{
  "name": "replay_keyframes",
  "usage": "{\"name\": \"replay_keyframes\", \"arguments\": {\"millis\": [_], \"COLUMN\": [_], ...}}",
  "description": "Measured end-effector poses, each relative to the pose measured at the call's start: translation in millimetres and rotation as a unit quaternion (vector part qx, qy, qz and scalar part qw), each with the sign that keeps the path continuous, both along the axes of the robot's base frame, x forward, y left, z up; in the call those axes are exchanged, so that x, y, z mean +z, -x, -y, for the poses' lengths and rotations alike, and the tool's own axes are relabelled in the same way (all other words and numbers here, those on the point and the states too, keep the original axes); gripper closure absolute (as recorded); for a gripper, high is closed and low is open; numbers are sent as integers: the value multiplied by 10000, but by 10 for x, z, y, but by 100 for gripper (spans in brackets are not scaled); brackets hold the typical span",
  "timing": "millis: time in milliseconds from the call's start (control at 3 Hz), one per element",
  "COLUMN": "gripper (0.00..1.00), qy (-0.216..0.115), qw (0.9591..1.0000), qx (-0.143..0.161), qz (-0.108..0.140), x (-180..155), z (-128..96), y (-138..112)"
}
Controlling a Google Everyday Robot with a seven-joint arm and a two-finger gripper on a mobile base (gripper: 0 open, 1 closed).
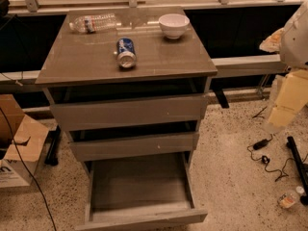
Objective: Place pepsi can into bottom drawer
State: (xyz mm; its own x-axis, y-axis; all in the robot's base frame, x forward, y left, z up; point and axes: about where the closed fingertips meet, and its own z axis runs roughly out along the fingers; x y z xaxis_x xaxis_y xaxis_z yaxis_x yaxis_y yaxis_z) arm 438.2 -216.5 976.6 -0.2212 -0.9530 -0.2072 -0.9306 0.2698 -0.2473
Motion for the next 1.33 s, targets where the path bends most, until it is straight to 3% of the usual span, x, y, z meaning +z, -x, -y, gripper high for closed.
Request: {"name": "replay_keyframes", "arguments": {"millis": [333, 667, 1000, 1333], "gripper": [0, 0, 0, 0], "qy": [-1, -146, -504, -1344], "qw": [10000, 9996, 9970, 9847], "qx": [1, 135, 377, 625], "qz": [2, 199, 458, 918], "x": [0, -21, -80, -22], "z": [-2, -246, -563, -973], "y": [-1, -89, -196, -428]}}
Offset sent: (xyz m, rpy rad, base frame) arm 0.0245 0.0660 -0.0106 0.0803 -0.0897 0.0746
